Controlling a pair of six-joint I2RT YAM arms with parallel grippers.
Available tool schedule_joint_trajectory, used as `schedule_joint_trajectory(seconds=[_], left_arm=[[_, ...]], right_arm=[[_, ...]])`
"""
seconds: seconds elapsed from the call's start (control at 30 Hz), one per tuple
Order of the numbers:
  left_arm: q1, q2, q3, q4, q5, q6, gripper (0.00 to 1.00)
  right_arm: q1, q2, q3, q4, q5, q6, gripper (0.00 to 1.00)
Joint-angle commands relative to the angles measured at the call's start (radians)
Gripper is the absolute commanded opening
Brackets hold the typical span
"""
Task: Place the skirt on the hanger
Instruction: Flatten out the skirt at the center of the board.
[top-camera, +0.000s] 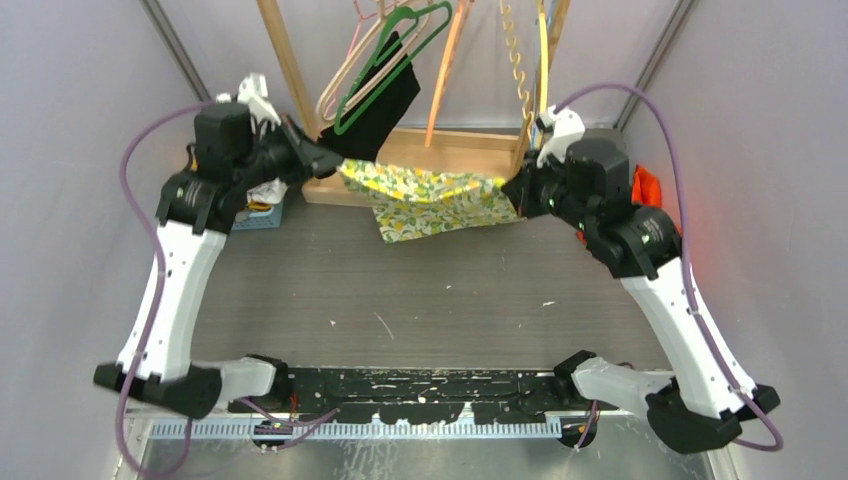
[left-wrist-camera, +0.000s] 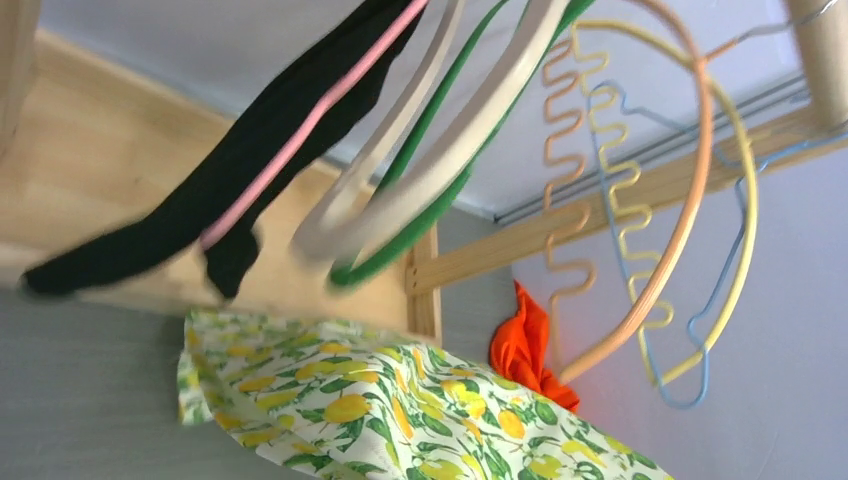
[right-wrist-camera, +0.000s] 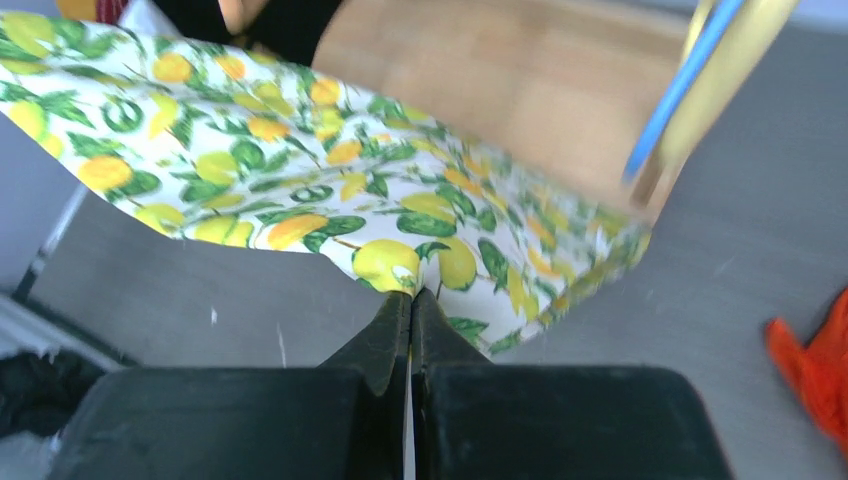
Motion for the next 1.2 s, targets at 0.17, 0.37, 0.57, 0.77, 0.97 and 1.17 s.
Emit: schedule_joint_trajectory(seconds=[0.17,0.37,0.57,0.77,0.97,1.17], left_arm=[[-0.061,-0.434,-0.707,0.168,0.07,-0.119,0.01],[-0.192,-0.604,-0.974,0.123,0.012,-0.219,0.02],[-0.252,-0.701,-1.057,0.033,-0.029,-0.259,0.06],[-0.252,-0.731,-1.016,-0.094,-0.034,-0.234,0.31],[-0.253,-0.726,-0.971,-0.148,-0.049,-0.196,0.46],[-0.252,-0.625,-1.016,0.016,-0.051,-0.19,0.3]], right_arm=[[0.009,-0.223,-0.581,0.103,-0.319,0.231,0.01],[0.039,-0.312,-0.728,0.056,-0.444,0.312,0.01],[0.04,-0.311,-0.762,0.009,-0.551,0.312,0.09],[0.043,-0.289,-0.723,0.007,-0.576,0.31,0.38],[0.043,-0.256,-0.658,0.011,-0.53,0.283,0.41],[0.044,-0.156,-0.393,-0.009,-0.233,0.212,0.38]])
